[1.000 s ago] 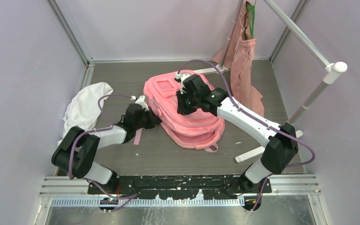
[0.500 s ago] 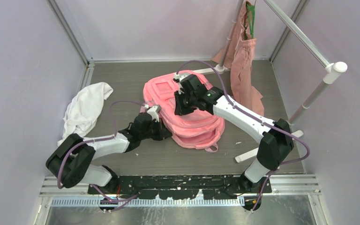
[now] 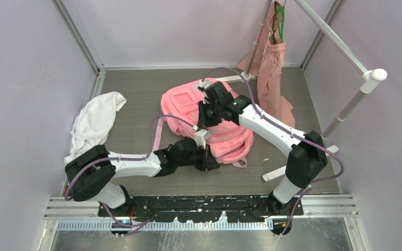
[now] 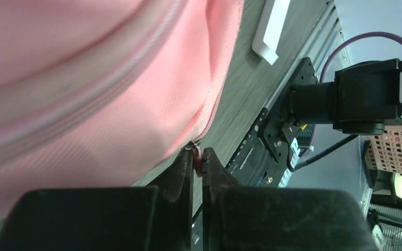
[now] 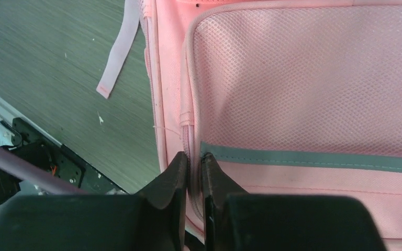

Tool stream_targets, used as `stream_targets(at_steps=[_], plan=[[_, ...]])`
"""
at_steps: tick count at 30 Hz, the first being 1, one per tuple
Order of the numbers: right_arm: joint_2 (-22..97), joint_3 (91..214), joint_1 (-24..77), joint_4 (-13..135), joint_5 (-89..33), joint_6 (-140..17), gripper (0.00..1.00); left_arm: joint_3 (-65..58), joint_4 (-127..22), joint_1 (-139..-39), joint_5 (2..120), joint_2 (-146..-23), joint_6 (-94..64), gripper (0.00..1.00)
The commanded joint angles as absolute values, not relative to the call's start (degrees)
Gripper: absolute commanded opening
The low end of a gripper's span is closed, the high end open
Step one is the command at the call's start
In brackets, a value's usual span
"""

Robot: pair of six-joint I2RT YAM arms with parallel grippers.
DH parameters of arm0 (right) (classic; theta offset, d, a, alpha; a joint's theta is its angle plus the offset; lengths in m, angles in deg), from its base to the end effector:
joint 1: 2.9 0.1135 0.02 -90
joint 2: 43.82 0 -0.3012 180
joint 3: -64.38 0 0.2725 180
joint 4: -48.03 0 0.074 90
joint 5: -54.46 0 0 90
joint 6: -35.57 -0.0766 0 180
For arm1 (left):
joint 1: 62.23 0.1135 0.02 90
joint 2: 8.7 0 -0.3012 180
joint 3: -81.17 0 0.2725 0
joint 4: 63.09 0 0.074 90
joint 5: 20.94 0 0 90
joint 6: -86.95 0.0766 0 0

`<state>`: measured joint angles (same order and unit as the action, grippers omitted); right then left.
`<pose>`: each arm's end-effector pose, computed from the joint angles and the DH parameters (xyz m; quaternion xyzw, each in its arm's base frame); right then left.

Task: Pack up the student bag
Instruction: Zip the student bag at the center of the board.

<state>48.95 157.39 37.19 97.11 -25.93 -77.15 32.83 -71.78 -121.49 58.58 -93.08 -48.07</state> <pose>0.3020 0.2709 0.3029 -0.1700 0.9177 0.2495 0.2581 0.1636 -0.3023 0.1843 0.1526 0.8382 -0.4566 0.2561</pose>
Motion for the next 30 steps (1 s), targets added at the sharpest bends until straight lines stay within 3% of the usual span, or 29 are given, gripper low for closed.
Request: stream_targets(at_steps=[1, 2, 4, 6, 8, 15, 19, 24, 30], plan=[[47.53, 157.52, 38.54, 88.59, -23.34, -81.32, 0.17, 28.15, -81.77, -126.39, 52.14, -93.97, -48.59, 0.05], [47.06, 157.26, 38.54, 89.01, -23.68, -81.32, 0.31, 28.1, -81.32, -126.58, 52.02, -94.05, -48.58, 0.12], [45.48, 156.48, 38.54, 89.91, -25.55, -81.04, 0.47, 28.65, -79.76, -126.71, 52.68, -93.21, -48.76, 0.18], [43.01, 155.6, 38.43, 91.18, -29.11, -80.09, 0.57, 30.13, -78.0, -126.65, 54.57, -90.44, -48.76, 0.21], [40.01, 154.48, 37.87, 92.53, -33.53, -79.23, 0.61, 32.5, -75.83, -126.67, 57.48, -86.17, -48.6, 0.22], [29.71, 147.35, 30.94, 93.8, -42.71, -79.23, 0.63, 38.24, -61.33, -126.59, 74.64, -67.37, -47.62, 0.23], [26.4, 142.78, 29.41, 94.24, -43.85, -79.92, 0.63, 40.23, -54.39, -126.4, 85.15, -61.07, -52.19, 0.48], [26.43, 139.16, 29.28, 95.21, -41.49, -80.65, 0.63, 42.35, -49.48, -126.34, 89.47, -59.97, -57.23, 0.73], [27.65, 138.41, 29.3, 95.0, -40.31, -80.09, 0.6, 43.6, -51.12, -126.4, 92.56, -65.14, -60.88, 0.78]])
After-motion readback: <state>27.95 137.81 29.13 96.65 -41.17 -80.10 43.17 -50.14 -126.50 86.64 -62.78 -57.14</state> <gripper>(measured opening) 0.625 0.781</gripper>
